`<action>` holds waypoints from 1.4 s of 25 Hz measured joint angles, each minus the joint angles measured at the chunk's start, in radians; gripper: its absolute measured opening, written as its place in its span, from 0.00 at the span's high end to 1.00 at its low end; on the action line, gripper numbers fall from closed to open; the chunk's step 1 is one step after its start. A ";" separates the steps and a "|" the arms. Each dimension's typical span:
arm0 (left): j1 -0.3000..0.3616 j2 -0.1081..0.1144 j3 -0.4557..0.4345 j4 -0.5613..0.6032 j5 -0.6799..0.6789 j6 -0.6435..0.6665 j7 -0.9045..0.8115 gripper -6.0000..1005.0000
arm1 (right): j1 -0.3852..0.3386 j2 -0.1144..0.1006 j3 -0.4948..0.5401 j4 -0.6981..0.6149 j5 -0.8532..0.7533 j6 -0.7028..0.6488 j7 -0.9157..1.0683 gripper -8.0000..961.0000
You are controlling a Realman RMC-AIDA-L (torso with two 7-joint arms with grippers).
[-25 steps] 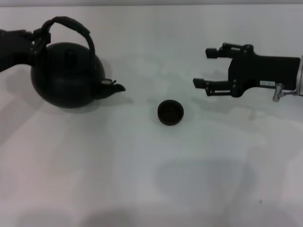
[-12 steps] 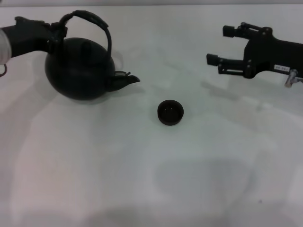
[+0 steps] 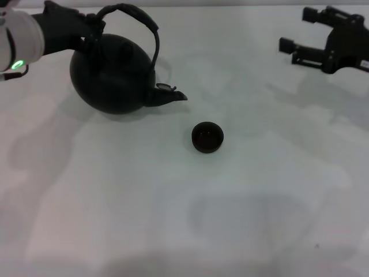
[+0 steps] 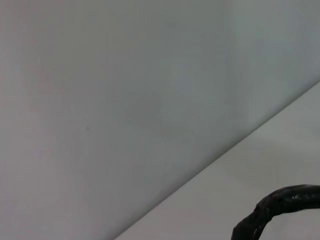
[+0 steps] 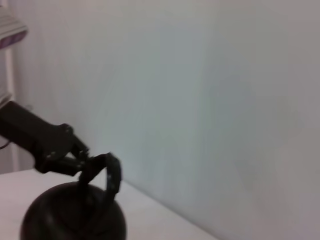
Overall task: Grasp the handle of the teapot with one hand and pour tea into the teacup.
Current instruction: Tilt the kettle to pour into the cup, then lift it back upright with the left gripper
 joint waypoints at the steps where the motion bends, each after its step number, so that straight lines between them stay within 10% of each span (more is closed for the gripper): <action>1: 0.000 0.000 0.008 0.005 0.013 0.001 -0.009 0.88 | 0.000 0.000 0.013 0.002 0.002 0.001 0.000 0.10; 35: -0.040 0.000 0.239 0.182 0.383 0.128 -0.203 0.88 | 0.008 0.000 0.192 0.114 0.003 -0.003 -0.039 0.10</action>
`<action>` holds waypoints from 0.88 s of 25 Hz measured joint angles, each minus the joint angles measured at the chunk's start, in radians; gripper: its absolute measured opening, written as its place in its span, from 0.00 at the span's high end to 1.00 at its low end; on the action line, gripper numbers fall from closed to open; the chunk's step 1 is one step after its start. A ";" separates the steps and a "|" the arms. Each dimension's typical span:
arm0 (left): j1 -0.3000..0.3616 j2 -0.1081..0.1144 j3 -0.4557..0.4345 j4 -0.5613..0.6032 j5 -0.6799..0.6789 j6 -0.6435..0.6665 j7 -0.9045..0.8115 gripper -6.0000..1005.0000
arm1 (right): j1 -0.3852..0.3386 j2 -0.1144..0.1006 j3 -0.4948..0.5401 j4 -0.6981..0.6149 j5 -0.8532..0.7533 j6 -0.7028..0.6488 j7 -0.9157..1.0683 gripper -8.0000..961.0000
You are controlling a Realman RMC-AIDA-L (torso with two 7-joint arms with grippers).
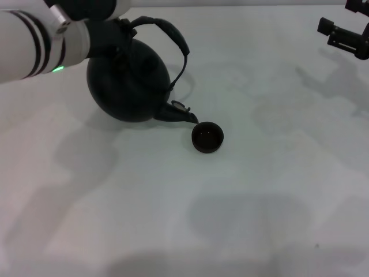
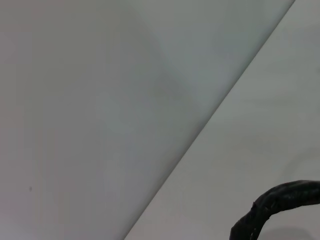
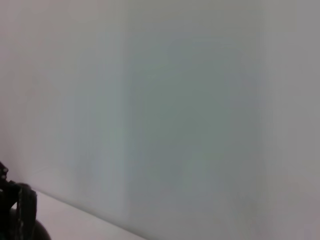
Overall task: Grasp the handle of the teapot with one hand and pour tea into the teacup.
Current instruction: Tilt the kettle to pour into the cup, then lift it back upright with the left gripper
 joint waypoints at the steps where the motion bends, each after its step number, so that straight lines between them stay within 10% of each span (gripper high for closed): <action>1: -0.006 0.000 0.001 0.000 0.000 0.006 -0.001 0.88 | 0.001 0.000 -0.001 0.005 0.000 0.000 -0.002 0.10; 22: -0.105 0.003 0.016 0.015 0.003 0.130 0.003 0.88 | 0.001 0.000 -0.002 0.023 -0.001 -0.002 -0.013 0.10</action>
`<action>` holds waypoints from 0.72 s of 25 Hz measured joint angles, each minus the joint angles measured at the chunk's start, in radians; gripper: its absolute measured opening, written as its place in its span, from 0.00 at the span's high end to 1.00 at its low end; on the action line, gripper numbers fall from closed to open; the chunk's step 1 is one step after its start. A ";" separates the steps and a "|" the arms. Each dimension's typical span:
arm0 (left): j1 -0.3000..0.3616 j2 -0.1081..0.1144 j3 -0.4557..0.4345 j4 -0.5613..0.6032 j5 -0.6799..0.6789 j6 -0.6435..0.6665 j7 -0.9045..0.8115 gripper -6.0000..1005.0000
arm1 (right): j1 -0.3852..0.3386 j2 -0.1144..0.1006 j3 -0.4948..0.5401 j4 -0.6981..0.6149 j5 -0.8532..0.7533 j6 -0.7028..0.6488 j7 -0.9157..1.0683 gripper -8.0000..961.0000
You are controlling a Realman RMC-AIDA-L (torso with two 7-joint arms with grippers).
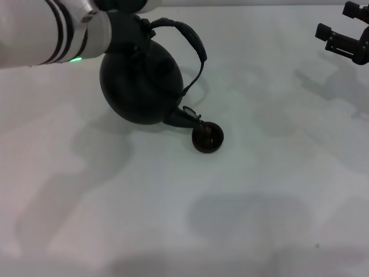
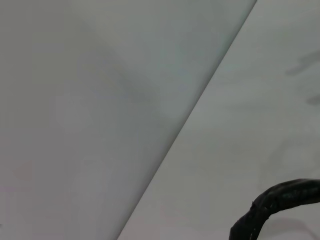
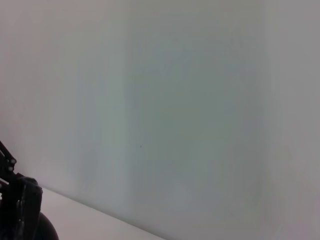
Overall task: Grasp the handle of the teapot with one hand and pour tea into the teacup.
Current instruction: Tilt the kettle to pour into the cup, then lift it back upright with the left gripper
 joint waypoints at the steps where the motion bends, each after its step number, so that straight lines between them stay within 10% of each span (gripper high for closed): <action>1: -0.004 0.000 0.000 -0.001 0.000 0.006 0.001 0.88 | 0.000 0.000 0.000 0.000 0.000 0.000 0.000 0.10; 18: -0.042 0.002 -0.008 -0.012 0.000 0.054 0.003 0.88 | 0.001 0.000 0.002 0.012 0.000 0.000 -0.011 0.10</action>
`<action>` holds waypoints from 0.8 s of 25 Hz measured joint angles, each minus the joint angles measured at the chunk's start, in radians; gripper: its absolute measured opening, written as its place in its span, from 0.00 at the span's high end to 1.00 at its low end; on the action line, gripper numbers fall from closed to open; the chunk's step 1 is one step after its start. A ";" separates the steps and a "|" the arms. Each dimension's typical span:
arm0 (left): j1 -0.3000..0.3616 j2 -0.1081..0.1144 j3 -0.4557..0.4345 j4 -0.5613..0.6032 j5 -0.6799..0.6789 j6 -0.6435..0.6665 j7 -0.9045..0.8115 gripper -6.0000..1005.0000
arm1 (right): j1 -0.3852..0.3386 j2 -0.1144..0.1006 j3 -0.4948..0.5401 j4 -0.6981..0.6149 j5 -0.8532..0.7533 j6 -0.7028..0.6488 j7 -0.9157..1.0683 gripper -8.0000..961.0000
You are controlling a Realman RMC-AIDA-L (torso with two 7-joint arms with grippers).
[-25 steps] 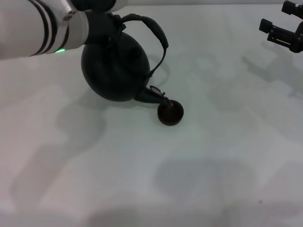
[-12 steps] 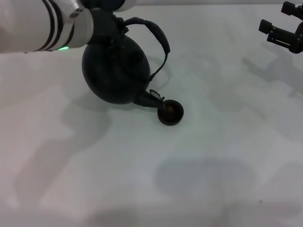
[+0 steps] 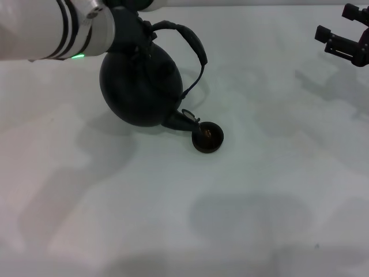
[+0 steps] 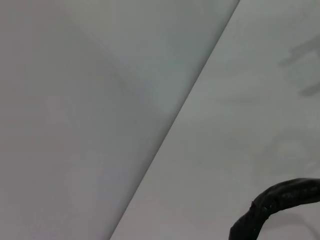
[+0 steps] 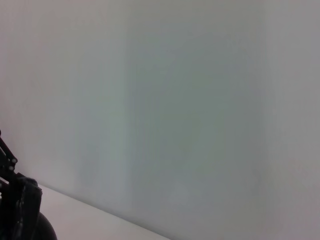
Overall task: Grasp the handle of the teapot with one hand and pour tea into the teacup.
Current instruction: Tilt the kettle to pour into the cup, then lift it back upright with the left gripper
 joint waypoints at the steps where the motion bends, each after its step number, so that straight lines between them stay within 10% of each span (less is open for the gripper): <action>1: 0.000 0.000 0.000 0.000 0.000 0.000 0.000 0.88 | 0.000 0.000 0.000 0.000 0.000 0.000 0.000 0.10; 20: -0.007 0.001 -0.003 -0.014 0.002 0.001 0.000 0.88 | 0.000 0.000 0.004 0.000 0.000 0.000 0.000 0.10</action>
